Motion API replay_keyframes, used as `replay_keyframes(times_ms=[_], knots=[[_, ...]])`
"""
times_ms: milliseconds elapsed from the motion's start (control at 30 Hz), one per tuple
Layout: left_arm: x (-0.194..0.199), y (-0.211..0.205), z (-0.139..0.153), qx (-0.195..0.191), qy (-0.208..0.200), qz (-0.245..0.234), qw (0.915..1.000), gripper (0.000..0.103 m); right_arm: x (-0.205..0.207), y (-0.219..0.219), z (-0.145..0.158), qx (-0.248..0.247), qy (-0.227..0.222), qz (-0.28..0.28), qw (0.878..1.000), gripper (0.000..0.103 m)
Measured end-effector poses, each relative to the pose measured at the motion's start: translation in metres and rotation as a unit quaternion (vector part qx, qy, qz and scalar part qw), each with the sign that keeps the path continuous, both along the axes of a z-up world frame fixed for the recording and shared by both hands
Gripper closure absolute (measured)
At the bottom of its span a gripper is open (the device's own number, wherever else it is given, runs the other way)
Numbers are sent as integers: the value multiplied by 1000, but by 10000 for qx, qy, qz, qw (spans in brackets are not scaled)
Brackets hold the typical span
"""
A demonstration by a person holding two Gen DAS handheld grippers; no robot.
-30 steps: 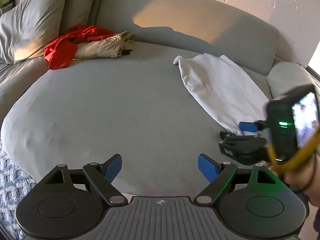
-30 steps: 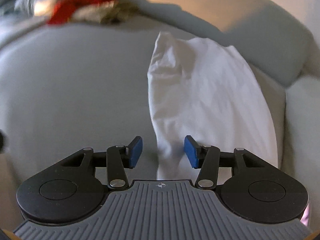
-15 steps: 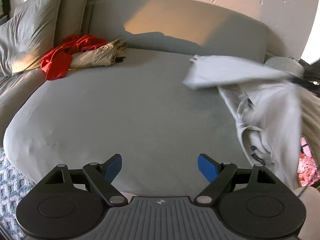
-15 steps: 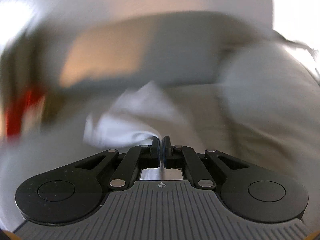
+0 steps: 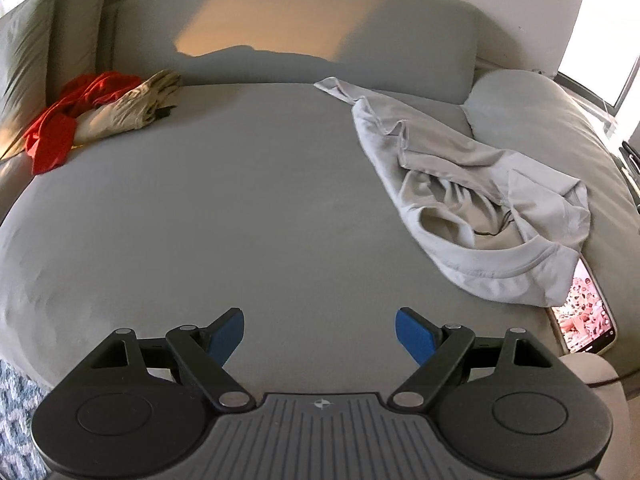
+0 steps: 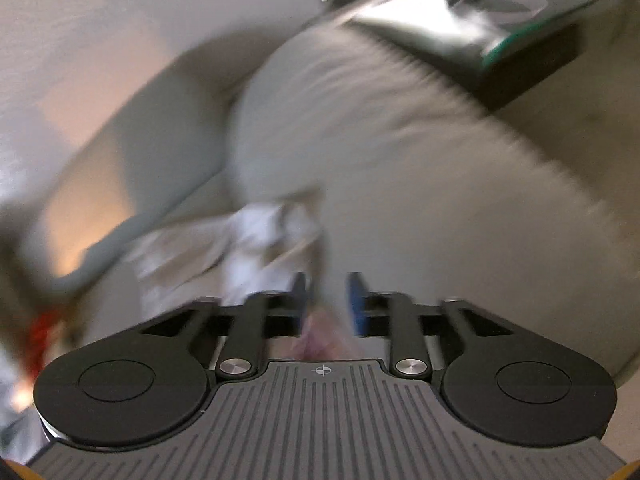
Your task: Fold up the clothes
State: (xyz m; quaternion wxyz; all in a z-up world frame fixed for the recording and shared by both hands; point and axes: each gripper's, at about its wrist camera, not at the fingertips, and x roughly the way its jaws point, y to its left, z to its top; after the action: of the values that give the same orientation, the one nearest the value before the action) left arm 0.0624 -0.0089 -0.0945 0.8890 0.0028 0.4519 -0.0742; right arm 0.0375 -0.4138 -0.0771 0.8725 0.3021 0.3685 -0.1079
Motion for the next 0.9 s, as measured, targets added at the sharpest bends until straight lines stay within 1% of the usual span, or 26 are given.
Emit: replay_keyframes(times_ms=[67,100,167,233,300,400,467,600,633,667,700,733,767,800,833,900], knots=[[1,-6,1,2,-9,-45,10000,20,5,17,-2,147,-73,440,9989,62],[4,-8,1,10,-20,-65,10000,20,11,30,-5,115,-103,679,9976,62],[10,-12,4,36,-59,-91,9999,20,30,52,-12,-3,-2,1074,9942,62],[18,-13,7,39,-129,-68,9999,20,52,72,-22,-132,170,1435,9894,62],[27,-12,8,10,-176,-17,9998,20,75,88,-36,-289,442,1718,9837,63],[34,-7,5,-74,-114,36,9999,20,107,109,-51,-634,856,2006,9739,63],[36,-3,0,-132,-32,67,9999,20,125,121,-58,-1018,1102,2193,9641,64],[35,4,-13,-211,162,121,9996,20,152,139,-73,-1554,1626,2750,9348,64],[35,5,-15,-226,200,135,9995,20,153,141,-75,-1691,1708,2823,9287,66],[35,7,-17,-239,227,141,9994,20,154,144,-77,-1806,1771,2895,9231,86],[35,8,-17,-247,227,139,9993,20,153,144,-78,-1834,1807,2940,9205,100],[36,10,-16,-251,209,131,9994,20,150,142,-77,-1776,1783,2948,9218,101],[37,11,-14,-249,177,127,9995,20,144,138,-71,-1762,1681,2894,9257,102],[40,12,-12,-256,125,123,9995,20,136,133,-64,-1799,1522,2752,9320,102],[43,12,-10,-278,66,114,9995,21,126,126,-55,-1821,1322,2529,9410,102],[56,11,-5,-460,2,68,9989,23,105,110,-36,-1802,932,2071,9571,102]])
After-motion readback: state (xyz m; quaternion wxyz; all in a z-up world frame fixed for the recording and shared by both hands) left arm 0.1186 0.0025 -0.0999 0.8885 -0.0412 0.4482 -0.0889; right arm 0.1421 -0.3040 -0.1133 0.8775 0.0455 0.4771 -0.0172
